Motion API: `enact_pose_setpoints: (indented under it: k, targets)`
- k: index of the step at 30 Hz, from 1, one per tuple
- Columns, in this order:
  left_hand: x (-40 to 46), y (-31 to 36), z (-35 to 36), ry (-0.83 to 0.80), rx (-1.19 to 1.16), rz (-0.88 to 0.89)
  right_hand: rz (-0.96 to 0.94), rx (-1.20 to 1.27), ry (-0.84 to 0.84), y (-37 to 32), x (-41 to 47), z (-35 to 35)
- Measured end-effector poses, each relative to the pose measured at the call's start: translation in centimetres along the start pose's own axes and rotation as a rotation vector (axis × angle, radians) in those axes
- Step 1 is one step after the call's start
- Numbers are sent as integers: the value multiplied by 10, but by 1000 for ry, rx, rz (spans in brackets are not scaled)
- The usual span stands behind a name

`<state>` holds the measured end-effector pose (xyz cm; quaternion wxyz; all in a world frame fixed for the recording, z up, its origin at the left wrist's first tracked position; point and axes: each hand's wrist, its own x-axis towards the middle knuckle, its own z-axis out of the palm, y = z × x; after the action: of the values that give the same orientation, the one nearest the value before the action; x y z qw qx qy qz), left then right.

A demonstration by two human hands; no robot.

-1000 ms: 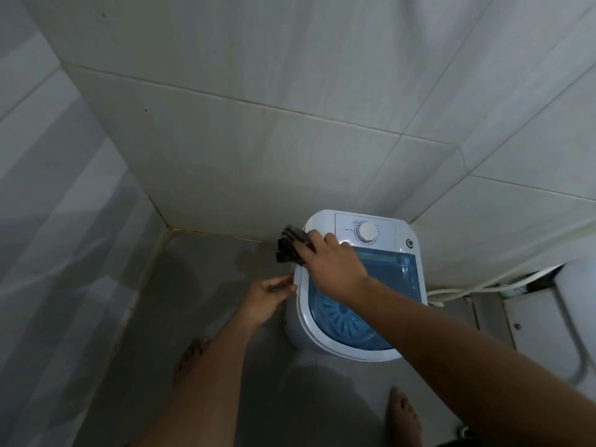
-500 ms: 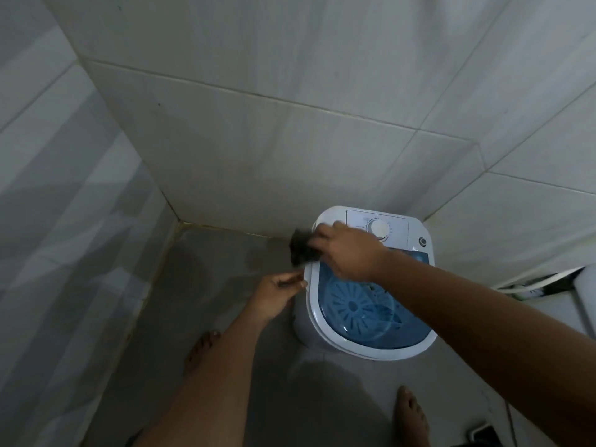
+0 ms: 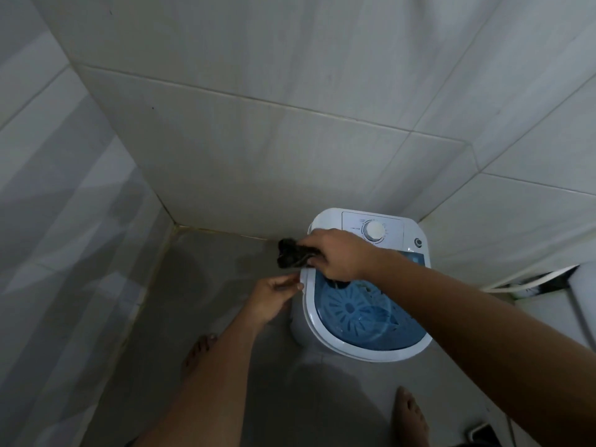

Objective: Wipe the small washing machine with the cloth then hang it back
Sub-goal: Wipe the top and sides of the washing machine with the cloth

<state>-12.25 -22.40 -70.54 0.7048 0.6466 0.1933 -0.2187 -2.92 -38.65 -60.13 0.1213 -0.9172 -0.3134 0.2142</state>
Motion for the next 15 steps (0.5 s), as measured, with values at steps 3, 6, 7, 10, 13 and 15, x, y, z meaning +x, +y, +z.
enact_pose_setpoints:
  k: [3,6,7,10,13,15]
  targets:
    - [-2,2,2,6,12,2,195,402,-27,-2,18,-20]
    - [-5,2,3,7,19,10,472,610,71,10,37,-38]
    - [-5,2,3,10,18,11,519,576,51,12,40,-40]
    - [-3,1,1,0,12,-2,552,387,64,16,42,-41]
    - [-2,2,-2,-23,19,-15,544,315,173,16,44,-42]
    - [-2,2,-3,-25,23,-23,518,234,206,13,43,-39]
